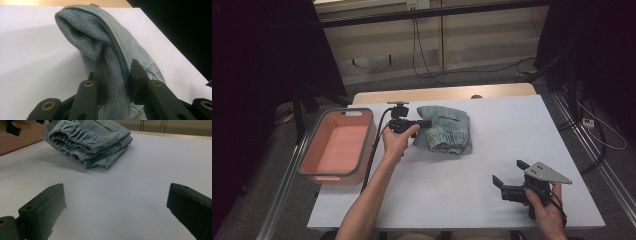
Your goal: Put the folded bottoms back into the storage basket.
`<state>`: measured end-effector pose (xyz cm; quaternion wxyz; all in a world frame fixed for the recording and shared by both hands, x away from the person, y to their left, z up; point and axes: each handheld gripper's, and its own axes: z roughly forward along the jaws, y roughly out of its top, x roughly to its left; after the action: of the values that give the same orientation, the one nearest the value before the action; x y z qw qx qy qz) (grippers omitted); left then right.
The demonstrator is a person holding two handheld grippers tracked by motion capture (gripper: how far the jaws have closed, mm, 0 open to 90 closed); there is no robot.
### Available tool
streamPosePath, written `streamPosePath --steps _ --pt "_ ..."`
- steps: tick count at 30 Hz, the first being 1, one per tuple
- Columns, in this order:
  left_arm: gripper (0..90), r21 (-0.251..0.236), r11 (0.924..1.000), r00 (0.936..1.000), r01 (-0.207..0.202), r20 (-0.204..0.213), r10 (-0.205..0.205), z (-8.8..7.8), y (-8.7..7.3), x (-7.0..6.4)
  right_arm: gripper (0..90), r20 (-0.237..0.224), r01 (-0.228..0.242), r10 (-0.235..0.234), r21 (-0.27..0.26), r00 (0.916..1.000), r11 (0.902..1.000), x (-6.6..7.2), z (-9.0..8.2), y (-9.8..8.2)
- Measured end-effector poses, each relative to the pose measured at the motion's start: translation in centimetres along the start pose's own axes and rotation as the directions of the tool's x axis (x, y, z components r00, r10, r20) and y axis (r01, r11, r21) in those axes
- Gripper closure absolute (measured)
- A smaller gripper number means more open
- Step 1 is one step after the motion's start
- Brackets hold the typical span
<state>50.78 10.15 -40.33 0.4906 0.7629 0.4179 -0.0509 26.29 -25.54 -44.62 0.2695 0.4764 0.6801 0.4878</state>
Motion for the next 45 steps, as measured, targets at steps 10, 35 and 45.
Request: streamPosePath --steps 10,35,45 --pt "73.1 -0.016 0.9963 0.9964 -0.085 -0.009 0.084 -1.9 0.8 -0.8 1.9 -0.001 0.004 -0.004 0.001 1.0000 1.0000 0.0 0.0 0.0" --pt "74.1 -0.044 0.9817 0.9820 -0.186 0.027 0.187 -5.1 1.1 -3.3 1.7 0.000 0.003 -0.003 -0.001 1.0000 1.0000 0.0 -0.1 0.0" --pt "74.1 -0.032 0.9806 0.9810 -0.193 0.010 0.194 -6.4 0.7 -3.1 1.7 0.001 0.002 -0.002 0.000 1.0000 1.0000 0.0 0.0 0.0"
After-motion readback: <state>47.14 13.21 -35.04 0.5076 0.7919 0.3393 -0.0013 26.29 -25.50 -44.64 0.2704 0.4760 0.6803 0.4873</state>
